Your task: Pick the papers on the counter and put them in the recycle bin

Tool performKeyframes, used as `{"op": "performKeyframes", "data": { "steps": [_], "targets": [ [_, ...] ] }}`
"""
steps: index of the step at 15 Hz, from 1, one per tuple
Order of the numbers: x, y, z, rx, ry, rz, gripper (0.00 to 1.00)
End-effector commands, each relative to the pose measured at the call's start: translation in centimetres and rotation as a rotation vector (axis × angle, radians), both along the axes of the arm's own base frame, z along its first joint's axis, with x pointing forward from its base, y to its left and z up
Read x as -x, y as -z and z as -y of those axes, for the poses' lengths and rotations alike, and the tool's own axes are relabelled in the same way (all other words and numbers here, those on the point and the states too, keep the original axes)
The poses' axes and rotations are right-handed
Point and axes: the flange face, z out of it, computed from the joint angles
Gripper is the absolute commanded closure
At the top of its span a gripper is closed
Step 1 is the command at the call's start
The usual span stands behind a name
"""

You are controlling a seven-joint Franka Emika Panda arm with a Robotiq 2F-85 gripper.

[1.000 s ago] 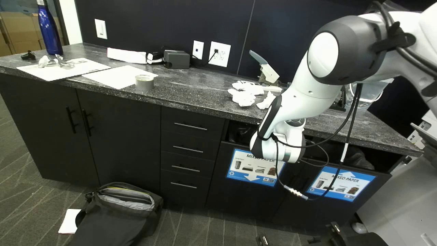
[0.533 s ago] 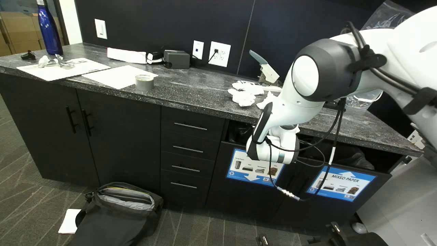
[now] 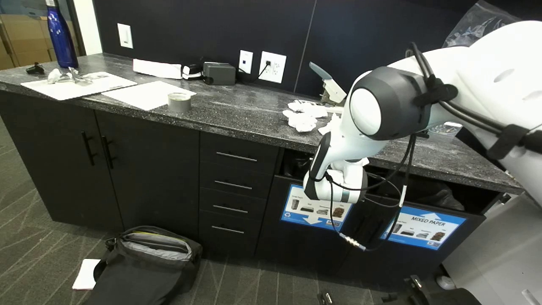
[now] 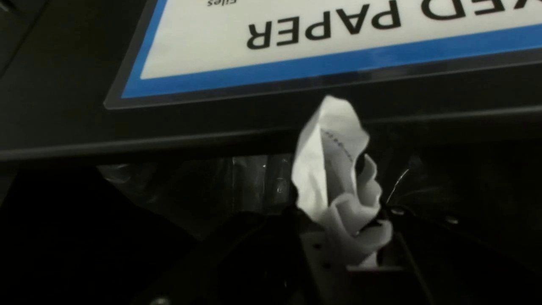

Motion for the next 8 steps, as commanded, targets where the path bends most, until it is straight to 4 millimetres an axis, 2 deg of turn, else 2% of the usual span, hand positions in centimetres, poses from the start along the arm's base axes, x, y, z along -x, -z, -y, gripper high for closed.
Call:
{"op": "performKeyframes", "data": {
  "steps": [1,6,8],
  "targets": [
    [-4.2,-2.9,0.5,0.011,-0.035,0.049,0.34],
    [-3.7,-3.5,-0.3,-0.01,-0.077,0.027,0.0],
    [-3.1,-4.6,-0.9,-0.065,-0.095,-0.036,0.0]
  ]
}}
